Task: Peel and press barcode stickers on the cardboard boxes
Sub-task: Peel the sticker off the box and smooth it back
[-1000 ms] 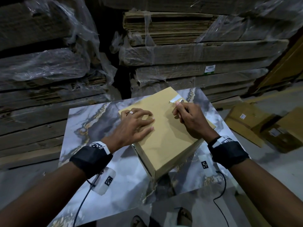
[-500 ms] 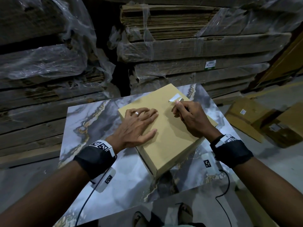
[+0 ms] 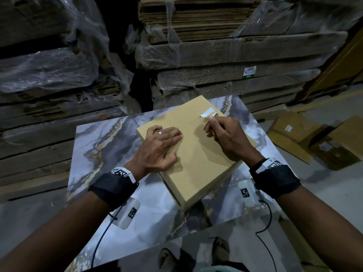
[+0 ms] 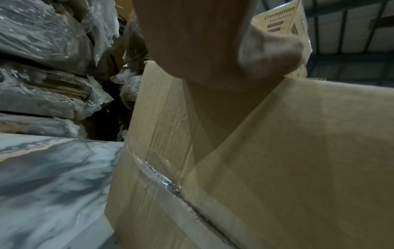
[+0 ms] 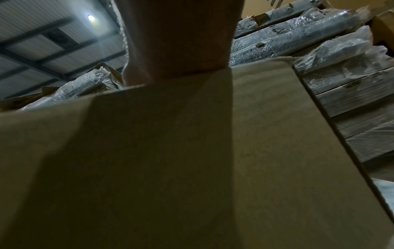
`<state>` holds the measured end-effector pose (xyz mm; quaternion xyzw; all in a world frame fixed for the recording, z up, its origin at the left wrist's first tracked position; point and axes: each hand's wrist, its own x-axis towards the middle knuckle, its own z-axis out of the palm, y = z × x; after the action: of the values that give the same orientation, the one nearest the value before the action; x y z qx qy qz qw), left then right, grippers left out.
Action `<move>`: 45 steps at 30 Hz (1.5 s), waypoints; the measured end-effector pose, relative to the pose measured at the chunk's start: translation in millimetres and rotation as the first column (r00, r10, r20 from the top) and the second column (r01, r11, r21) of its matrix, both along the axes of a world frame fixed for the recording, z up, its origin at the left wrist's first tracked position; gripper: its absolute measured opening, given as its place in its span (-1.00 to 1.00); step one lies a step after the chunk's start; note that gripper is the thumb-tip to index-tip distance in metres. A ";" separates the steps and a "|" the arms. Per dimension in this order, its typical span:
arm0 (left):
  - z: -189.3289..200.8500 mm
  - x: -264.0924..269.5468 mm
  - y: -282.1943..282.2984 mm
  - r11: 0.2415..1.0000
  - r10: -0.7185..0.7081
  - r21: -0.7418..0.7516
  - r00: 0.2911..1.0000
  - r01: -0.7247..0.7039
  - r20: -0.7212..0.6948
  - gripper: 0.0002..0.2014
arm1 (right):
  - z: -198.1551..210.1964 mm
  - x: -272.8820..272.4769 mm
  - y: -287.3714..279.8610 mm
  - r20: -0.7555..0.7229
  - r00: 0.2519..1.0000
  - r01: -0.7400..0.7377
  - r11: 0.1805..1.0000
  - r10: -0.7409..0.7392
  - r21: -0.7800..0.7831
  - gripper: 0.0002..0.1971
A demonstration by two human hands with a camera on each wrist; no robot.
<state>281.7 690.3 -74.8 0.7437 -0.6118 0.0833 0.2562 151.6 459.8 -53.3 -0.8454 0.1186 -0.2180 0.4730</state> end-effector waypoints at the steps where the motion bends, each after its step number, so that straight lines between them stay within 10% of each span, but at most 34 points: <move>1: -0.1 -0.1 0.2 1.000 0.002 0.011 1.000 -0.002 -0.006 -0.44 | 0.2 -0.2 0.1 -0.001 1.000 0.001 1.000 -0.001 -0.008 -0.52; 12: 18.5 -8.3 -6.8 0.922 0.099 0.355 0.980 -0.155 0.170 -0.17 | -1.4 4.9 -2.9 0.001 1.000 -0.022 0.992 0.022 -0.126 -0.53; 27: 11.0 -11.4 -3.2 0.988 0.066 0.141 0.998 -0.065 -0.005 -0.34 | 0.2 0.2 0.0 0.027 0.999 -0.024 0.997 0.026 -0.078 -0.52; 36: 19.9 -13.1 -9.6 0.912 0.124 0.370 0.979 -0.177 0.163 -0.13 | -0.5 3.2 -3.7 0.001 0.998 -0.064 0.989 0.065 -0.134 -0.52; 42: 19.6 -20.2 -8.6 0.911 0.150 0.364 0.978 -0.194 0.146 -0.14 | 1.5 0.7 -9.6 0.039 0.995 -0.096 0.875 0.088 0.475 -0.37; 45: 20.9 -20.0 -6.9 0.947 0.128 0.291 0.991 -0.137 0.048 -0.17 | -0.3 3.5 -12.6 0.070 0.993 -0.119 0.855 0.097 0.505 -0.24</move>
<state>261.7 683.4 -53.8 0.8116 -0.5698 0.0191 0.1278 155.1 447.2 -53.6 -0.6916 0.1142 -0.1698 0.6927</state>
